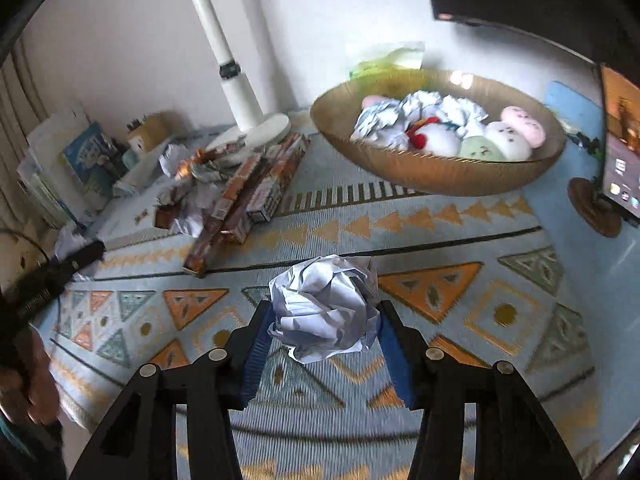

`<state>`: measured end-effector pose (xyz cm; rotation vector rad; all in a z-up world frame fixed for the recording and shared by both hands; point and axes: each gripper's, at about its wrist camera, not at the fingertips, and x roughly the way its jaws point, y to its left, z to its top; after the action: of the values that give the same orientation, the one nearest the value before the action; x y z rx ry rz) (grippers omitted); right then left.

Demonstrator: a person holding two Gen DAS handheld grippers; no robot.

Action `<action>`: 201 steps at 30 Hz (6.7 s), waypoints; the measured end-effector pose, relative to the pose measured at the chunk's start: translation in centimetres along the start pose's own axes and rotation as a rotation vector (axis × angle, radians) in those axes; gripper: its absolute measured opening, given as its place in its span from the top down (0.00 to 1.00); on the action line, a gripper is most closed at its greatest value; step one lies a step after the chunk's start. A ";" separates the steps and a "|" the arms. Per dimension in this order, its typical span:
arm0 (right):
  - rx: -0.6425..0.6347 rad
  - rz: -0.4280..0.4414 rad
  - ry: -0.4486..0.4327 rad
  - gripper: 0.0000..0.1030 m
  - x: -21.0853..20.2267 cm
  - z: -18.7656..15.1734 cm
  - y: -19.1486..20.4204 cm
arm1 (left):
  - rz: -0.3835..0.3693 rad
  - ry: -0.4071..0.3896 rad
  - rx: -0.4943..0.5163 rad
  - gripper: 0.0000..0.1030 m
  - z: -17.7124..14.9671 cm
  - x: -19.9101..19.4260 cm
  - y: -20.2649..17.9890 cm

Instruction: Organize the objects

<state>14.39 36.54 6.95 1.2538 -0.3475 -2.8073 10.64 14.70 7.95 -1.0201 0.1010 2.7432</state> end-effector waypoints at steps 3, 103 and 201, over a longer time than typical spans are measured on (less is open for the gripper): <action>0.028 0.009 -0.045 0.51 -2.2 0.3 -0.5 | -0.016 -0.013 0.003 0.57 0.1 -1.2 -1.8; -0.128 0.072 0.196 0.66 4.8 -1.4 6.7 | -0.354 0.317 -0.101 0.80 -1.9 7.2 4.0; 0.114 0.048 -0.218 0.84 -8.3 7.8 -5.6 | -0.418 -0.063 0.061 0.86 15.0 3.2 -10.6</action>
<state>14.41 44.56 16.82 0.9424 -0.5477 -2.9250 1.08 27.70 17.30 -0.8283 -0.0359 2.3740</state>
